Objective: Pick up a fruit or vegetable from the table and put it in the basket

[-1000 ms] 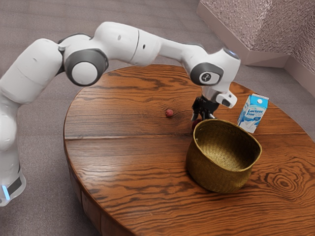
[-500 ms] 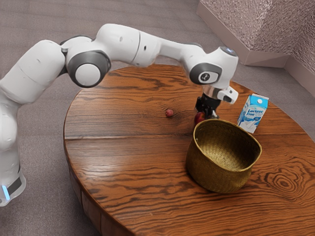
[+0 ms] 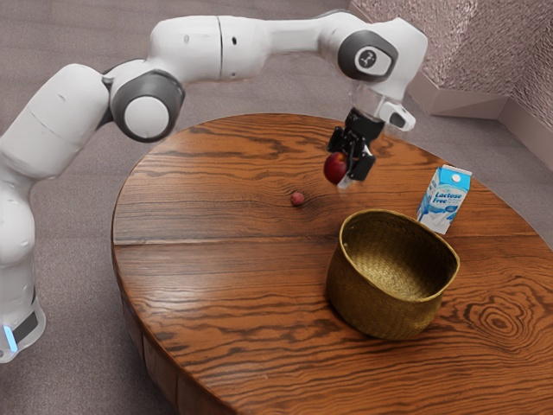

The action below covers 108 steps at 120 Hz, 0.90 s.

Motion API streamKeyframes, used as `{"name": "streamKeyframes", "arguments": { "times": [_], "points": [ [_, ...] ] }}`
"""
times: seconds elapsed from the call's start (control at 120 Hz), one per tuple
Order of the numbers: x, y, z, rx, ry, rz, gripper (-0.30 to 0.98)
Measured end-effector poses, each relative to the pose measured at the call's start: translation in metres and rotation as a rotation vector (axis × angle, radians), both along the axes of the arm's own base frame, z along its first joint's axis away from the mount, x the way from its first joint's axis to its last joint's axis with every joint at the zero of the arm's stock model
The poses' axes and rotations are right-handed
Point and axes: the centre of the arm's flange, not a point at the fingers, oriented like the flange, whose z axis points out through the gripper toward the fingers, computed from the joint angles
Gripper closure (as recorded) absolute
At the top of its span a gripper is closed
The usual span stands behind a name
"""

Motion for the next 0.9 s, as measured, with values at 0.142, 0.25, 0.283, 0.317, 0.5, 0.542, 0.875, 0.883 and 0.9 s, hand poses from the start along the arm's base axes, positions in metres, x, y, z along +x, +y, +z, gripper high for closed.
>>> {"name": "streamKeyframes", "arguments": {
  "times": [0.142,0.25,0.283,0.317,0.5,0.542,0.875,0.883,0.9],
  "points": [
    [-0.017,-0.013,0.048,-0.013,-0.012,-0.018,0.37],
    [-0.026,-0.028,0.076,-0.029,-0.046,-0.041,0.37],
    [-0.028,-0.032,0.081,-0.029,-0.055,-0.046,0.37],
    [-0.028,-0.037,0.084,-0.029,-0.063,-0.051,0.37],
    [-0.026,-0.114,0.093,-0.034,-0.147,-0.153,0.37],
    [-0.024,-0.135,0.093,-0.033,-0.172,-0.177,0.37],
    [0.016,-0.201,0.032,-0.033,-0.320,-0.204,0.37],
    [0.018,-0.202,0.030,-0.035,-0.326,-0.202,0.37],
    [0.021,-0.202,0.026,-0.038,-0.337,-0.199,0.37]
  ]
}}
